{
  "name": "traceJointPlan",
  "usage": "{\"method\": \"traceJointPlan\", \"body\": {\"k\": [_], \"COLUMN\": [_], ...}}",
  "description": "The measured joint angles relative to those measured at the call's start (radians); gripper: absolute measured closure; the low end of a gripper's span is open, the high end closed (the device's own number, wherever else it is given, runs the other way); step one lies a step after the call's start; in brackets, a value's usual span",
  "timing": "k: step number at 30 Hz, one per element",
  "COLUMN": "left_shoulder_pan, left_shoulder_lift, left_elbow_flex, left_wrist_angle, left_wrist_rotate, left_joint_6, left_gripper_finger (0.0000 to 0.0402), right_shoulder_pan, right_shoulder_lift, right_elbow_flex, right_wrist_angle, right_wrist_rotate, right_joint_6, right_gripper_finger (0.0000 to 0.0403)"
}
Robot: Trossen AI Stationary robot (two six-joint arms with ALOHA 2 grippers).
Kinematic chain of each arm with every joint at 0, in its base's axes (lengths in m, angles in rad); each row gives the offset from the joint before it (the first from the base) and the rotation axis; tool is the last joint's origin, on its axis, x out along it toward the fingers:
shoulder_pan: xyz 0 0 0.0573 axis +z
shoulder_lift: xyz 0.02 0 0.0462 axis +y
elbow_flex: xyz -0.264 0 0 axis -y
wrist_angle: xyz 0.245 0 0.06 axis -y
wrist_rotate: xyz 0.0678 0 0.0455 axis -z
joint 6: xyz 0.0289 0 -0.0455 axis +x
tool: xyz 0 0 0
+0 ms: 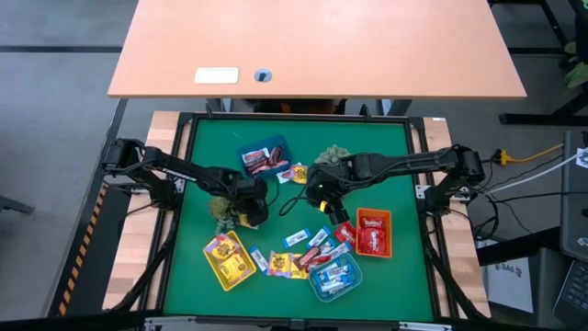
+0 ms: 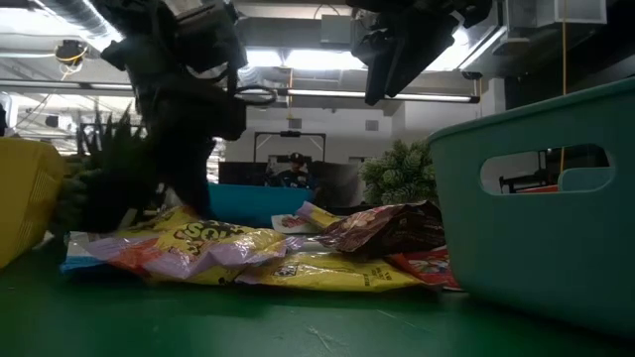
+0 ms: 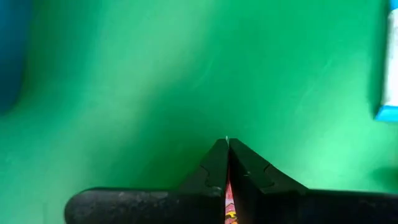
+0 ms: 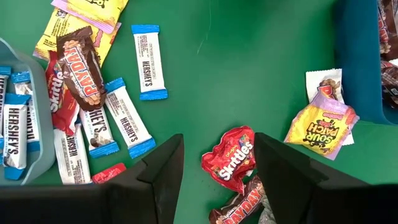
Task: Sort candy
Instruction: Put the yellow candy into the yellow bin
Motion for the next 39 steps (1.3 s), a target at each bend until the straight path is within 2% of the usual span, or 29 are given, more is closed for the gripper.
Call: {"method": "traceJointPlan", "body": {"k": [7, 12, 26, 39], "left_shoulder_pan": [0.000, 0.000, -0.018, -0.018], "left_shoulder_lift": [0.000, 0.000, 0.000, 0.000], "left_elbow_flex": [0.049, 0.056, 0.056, 0.057], "left_wrist_angle": [0.002, 0.002, -0.006, -0.170], "left_wrist_rotate": [0.002, -0.040, -0.060, -0.061], "left_joint_6": [0.031, 0.065, 0.563, 0.587], "left_gripper_finger": [0.0401, 0.0401, 0.0402, 0.0401], "right_shoulder_pan": [0.000, 0.000, 0.000, 0.000], "right_shoulder_lift": [0.000, 0.000, 0.000, 0.000], "right_elbow_flex": [0.000, 0.000, 0.000, 0.000], "right_wrist_angle": [0.000, 0.000, 0.000, 0.000], "right_wrist_rotate": [0.000, 0.000, 0.000, 0.000], "right_joint_6": [0.000, 0.000, 0.000, 0.000], "right_gripper_finger": [0.0207, 0.0207, 0.0207, 0.0207]}}
